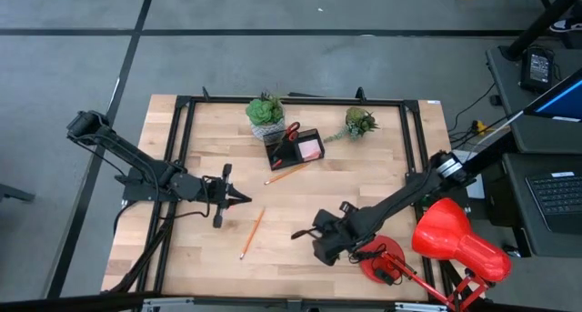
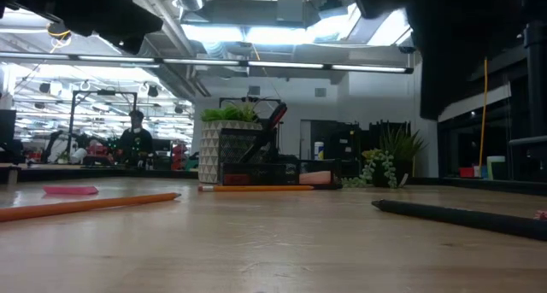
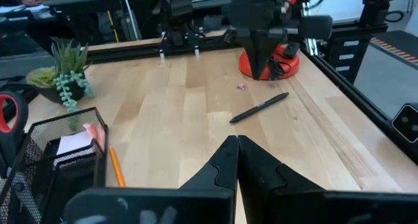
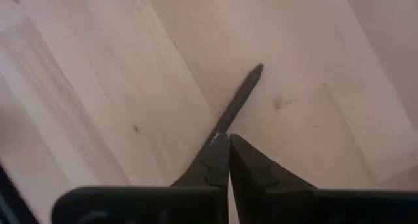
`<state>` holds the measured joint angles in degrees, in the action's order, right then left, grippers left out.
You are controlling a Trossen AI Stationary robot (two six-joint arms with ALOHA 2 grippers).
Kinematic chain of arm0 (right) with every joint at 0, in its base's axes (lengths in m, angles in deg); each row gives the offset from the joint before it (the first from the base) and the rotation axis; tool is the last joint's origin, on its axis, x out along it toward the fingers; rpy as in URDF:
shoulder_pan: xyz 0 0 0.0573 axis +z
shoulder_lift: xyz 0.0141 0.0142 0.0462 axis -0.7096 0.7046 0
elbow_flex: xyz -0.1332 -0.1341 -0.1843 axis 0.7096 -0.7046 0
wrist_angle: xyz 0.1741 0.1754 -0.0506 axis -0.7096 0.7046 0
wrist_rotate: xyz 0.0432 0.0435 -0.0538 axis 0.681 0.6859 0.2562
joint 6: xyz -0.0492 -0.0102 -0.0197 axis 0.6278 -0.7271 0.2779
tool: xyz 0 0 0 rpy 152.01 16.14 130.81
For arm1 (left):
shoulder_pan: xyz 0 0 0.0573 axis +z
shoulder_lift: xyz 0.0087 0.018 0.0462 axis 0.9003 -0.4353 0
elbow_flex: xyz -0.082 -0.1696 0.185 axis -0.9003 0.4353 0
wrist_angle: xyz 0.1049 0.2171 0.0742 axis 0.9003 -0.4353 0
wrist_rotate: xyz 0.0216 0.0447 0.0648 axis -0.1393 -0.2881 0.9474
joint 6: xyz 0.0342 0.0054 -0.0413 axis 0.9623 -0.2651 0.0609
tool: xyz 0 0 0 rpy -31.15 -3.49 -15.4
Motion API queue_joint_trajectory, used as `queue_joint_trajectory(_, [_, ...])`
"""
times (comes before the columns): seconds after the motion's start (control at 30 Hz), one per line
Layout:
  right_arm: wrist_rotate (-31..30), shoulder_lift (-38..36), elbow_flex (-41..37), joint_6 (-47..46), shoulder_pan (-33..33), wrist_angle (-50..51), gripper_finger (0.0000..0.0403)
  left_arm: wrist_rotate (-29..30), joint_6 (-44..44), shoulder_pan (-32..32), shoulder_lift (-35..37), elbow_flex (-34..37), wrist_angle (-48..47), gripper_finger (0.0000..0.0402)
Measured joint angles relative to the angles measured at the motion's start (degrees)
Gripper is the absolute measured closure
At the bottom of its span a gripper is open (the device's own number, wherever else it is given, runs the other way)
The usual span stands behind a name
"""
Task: Pick and place office supplies into organizer
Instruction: Put the black pen into the black desk organizer
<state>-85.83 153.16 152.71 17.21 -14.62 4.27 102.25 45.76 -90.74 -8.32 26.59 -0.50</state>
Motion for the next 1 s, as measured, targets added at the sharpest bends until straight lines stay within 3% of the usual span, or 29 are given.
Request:
queue_joint_trajectory(0.43, [-1.85,1.3,-0.02,-1.03,-0.04,-1.56,0.0377,0.03,-0.16,0.0,0.0,0.0,-0.02,0.0399])
queue_joint_trajectory(0.83, [-1.3,2.37,-1.54,-4.21,-0.04,-5.12,0.0275,0.05,-0.03,0.0,-0.01,0.0,-0.5,0.0398])
queue_joint_trajectory(1.0, [-1.3,2.35,-2.03,-6.63,-0.13,-4.78,0.0253,0.07,-0.03,0.0,-0.02,0.0,-1.11,0.0399])
